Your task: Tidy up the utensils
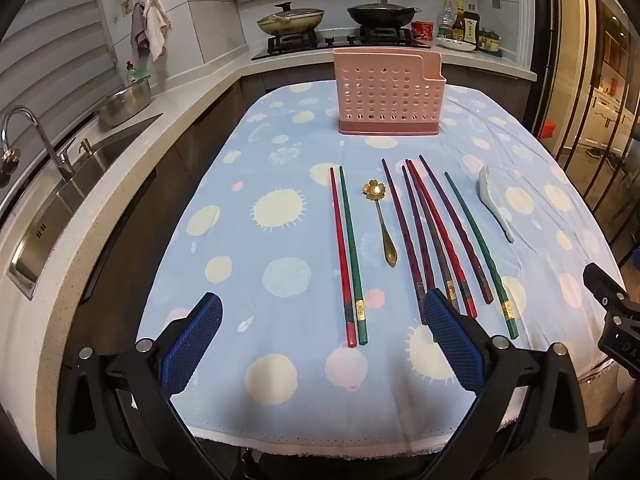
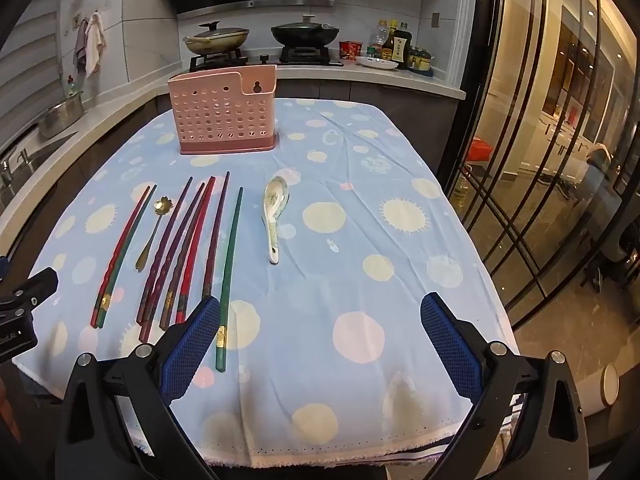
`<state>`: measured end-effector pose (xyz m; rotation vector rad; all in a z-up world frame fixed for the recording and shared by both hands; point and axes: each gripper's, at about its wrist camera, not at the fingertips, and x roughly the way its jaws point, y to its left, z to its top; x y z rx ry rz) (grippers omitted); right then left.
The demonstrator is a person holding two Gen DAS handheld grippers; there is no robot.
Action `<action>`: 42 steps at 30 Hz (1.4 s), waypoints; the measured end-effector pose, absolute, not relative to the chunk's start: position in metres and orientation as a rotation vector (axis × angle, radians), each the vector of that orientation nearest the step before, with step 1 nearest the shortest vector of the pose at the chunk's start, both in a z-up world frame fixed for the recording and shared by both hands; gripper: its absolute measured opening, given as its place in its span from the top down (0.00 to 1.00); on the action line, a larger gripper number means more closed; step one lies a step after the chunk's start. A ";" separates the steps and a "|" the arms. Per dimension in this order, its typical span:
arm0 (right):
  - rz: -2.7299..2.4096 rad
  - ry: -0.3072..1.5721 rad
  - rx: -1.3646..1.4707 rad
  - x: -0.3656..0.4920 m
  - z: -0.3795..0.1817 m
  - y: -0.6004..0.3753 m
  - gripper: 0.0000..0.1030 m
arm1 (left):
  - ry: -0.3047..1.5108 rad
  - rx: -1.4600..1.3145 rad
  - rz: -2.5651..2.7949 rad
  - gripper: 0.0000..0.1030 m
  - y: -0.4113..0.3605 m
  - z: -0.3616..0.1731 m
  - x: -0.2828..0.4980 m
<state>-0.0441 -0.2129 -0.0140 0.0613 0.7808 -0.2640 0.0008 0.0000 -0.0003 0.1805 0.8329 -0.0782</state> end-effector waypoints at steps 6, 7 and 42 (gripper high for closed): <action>-0.262 0.789 0.063 -0.043 -0.015 -0.213 0.07 | 0.835 0.182 -0.072 0.07 0.000 -0.008 0.005; -0.261 0.789 0.063 -0.044 -0.015 -0.213 0.07 | 0.835 0.182 -0.071 0.07 -0.001 -0.008 0.006; -0.279 0.791 0.058 -0.042 -0.017 -0.215 0.07 | 0.835 0.179 -0.057 0.07 0.007 -0.007 0.004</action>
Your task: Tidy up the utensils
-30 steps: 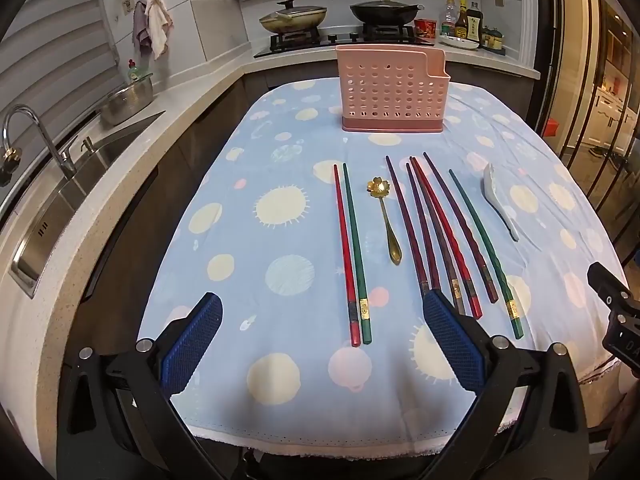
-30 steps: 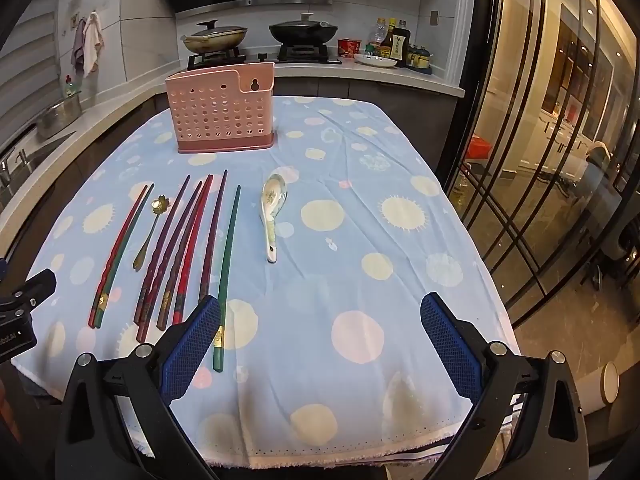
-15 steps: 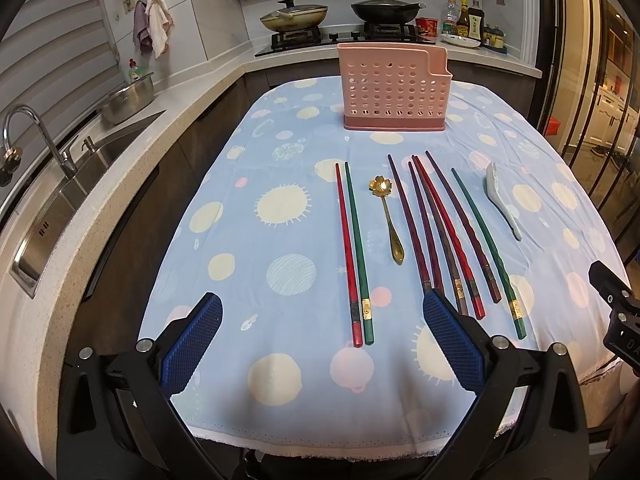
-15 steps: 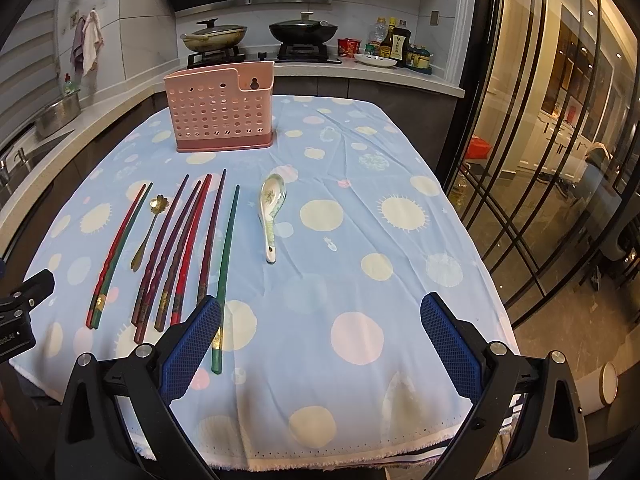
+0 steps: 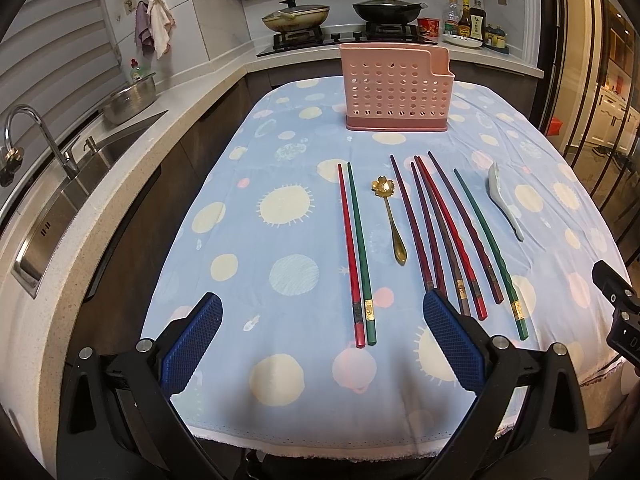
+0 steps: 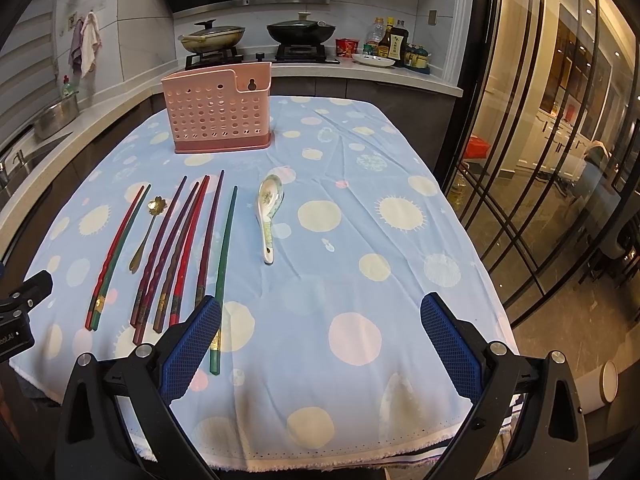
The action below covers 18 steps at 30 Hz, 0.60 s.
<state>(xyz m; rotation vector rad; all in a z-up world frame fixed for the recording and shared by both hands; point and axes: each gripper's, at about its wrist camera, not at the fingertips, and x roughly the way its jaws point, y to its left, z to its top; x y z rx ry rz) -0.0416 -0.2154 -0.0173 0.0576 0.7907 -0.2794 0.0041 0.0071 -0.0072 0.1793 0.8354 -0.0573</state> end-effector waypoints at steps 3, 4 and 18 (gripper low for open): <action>-0.280 0.791 0.058 -0.041 -0.017 -0.215 0.07 | 0.837 0.179 -0.056 0.07 0.009 -0.007 0.004; -0.280 0.792 0.059 -0.042 -0.017 -0.215 0.07 | 0.837 0.179 -0.057 0.07 0.009 -0.007 0.004; -0.277 0.793 0.057 -0.042 -0.017 -0.215 0.07 | 0.836 0.182 -0.055 0.07 0.008 -0.007 0.005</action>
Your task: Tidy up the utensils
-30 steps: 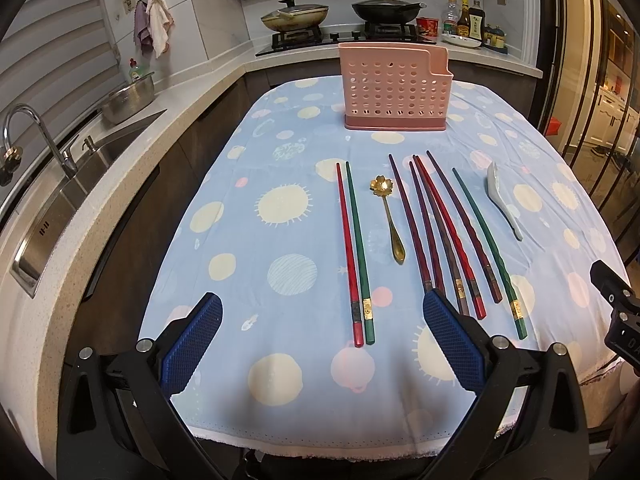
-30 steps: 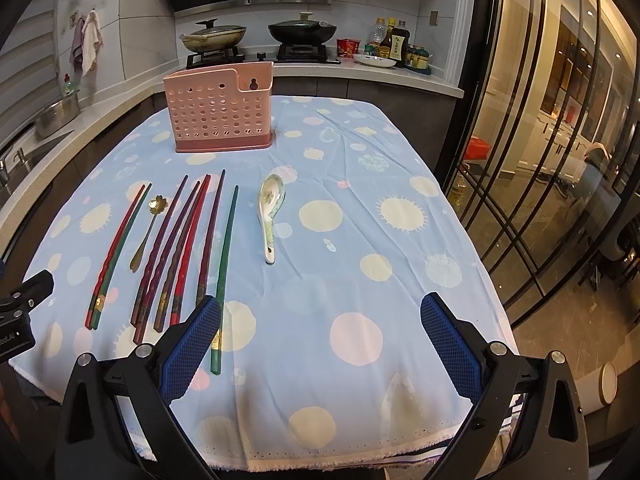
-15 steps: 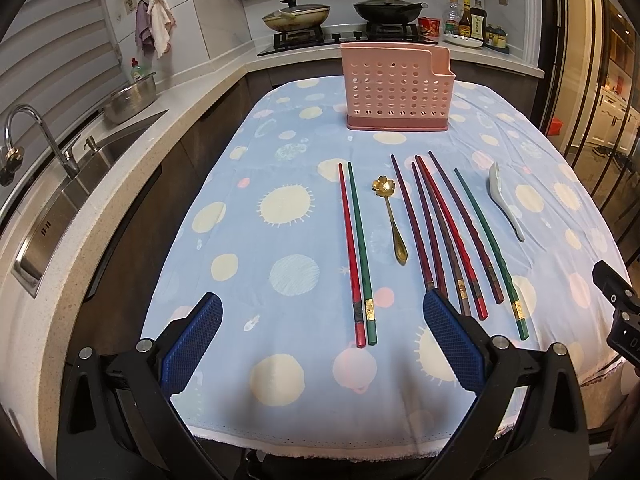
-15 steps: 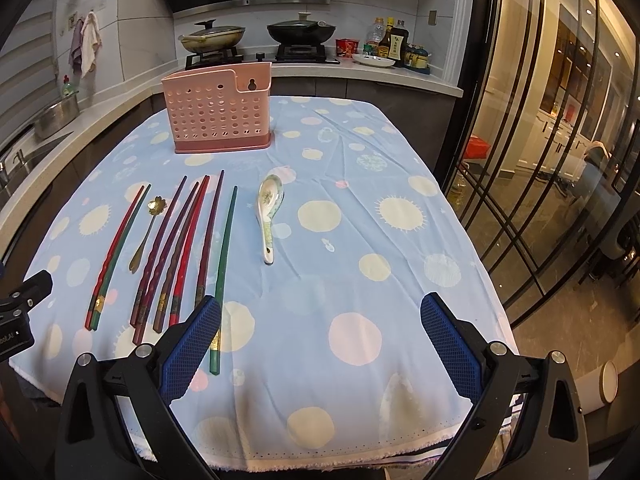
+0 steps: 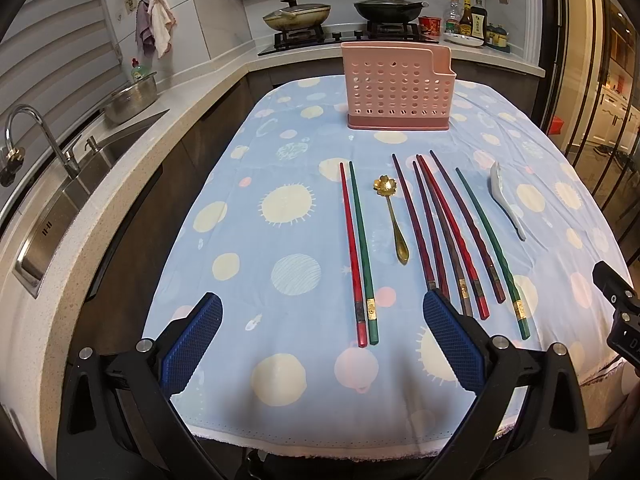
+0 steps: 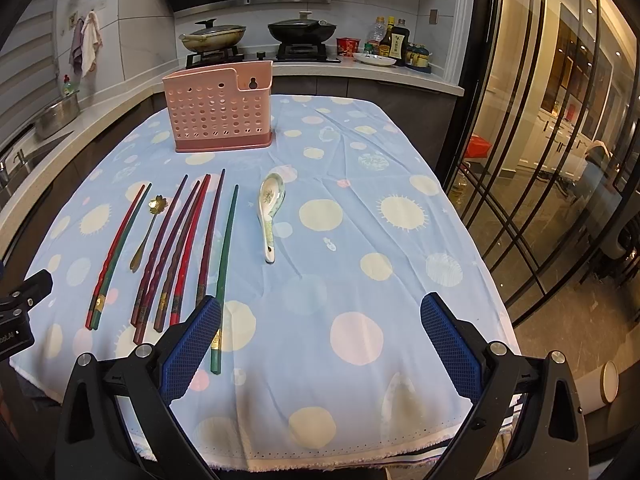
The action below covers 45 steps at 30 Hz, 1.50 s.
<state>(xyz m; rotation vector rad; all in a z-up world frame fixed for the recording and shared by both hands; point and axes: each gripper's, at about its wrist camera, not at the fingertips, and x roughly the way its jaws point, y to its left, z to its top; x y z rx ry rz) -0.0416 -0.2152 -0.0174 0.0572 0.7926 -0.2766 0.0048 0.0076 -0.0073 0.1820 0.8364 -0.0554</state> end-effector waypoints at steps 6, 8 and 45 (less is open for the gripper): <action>-0.276 0.793 0.059 -0.041 -0.017 -0.215 0.07 | 0.837 0.185 -0.055 0.07 0.012 -0.007 0.005; -0.277 0.792 0.058 -0.042 -0.017 -0.215 0.07 | 0.838 0.183 -0.055 0.07 0.008 -0.008 0.005; -0.270 0.805 0.064 -0.037 -0.020 -0.213 0.07 | 0.864 0.175 -0.059 0.07 0.008 -0.014 0.012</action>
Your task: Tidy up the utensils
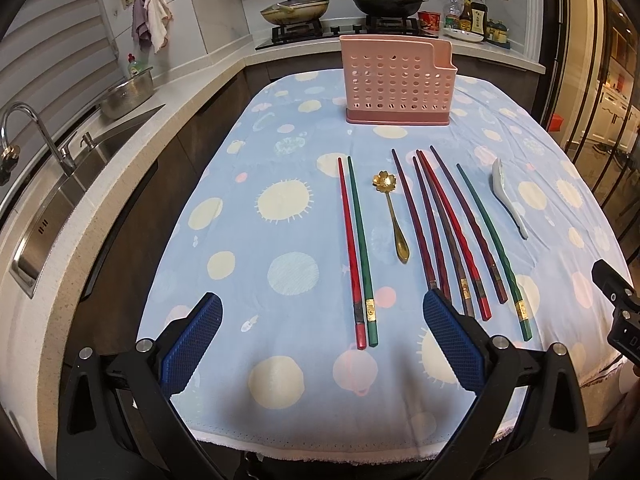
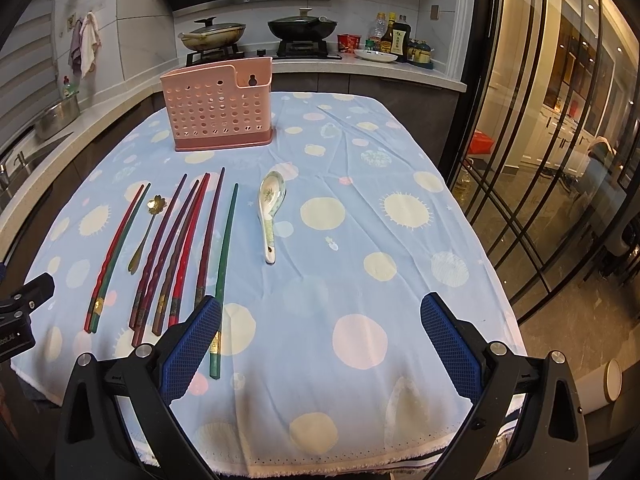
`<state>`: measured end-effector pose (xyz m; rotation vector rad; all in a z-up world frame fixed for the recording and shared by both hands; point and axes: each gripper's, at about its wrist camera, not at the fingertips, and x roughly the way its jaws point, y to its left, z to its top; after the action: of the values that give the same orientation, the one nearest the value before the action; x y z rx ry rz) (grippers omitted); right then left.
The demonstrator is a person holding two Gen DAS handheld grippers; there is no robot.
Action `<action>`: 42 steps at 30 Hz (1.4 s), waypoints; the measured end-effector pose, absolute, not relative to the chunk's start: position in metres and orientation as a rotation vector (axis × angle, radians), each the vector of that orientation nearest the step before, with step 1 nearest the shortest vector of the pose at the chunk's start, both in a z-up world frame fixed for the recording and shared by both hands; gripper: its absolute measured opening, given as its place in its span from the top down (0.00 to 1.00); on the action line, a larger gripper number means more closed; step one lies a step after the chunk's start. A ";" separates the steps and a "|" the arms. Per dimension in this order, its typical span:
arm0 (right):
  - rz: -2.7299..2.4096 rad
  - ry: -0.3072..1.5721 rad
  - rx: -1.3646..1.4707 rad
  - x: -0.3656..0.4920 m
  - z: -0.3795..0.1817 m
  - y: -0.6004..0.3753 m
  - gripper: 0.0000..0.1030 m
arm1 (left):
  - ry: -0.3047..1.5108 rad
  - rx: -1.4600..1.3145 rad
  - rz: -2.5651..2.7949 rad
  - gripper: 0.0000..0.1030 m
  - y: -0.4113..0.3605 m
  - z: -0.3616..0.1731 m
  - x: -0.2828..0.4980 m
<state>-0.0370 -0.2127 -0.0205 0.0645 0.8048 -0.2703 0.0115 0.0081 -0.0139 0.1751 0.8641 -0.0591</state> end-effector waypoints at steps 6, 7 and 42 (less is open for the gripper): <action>-0.265 0.817 0.068 -0.030 -0.025 -0.214 0.07 | 0.897 0.161 -0.069 0.07 0.011 -0.022 0.019; -0.265 0.821 0.067 -0.029 -0.026 -0.214 0.07 | 0.903 0.157 -0.070 0.07 0.012 -0.023 0.020; -0.198 0.892 0.097 0.050 -0.056 -0.210 0.27 | 1.064 0.101 -0.094 0.21 0.037 -0.075 0.081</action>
<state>0.0498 -0.2098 -0.0560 0.0971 0.8923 -0.1983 0.0807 0.0366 -0.0748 0.1012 1.0642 -0.0944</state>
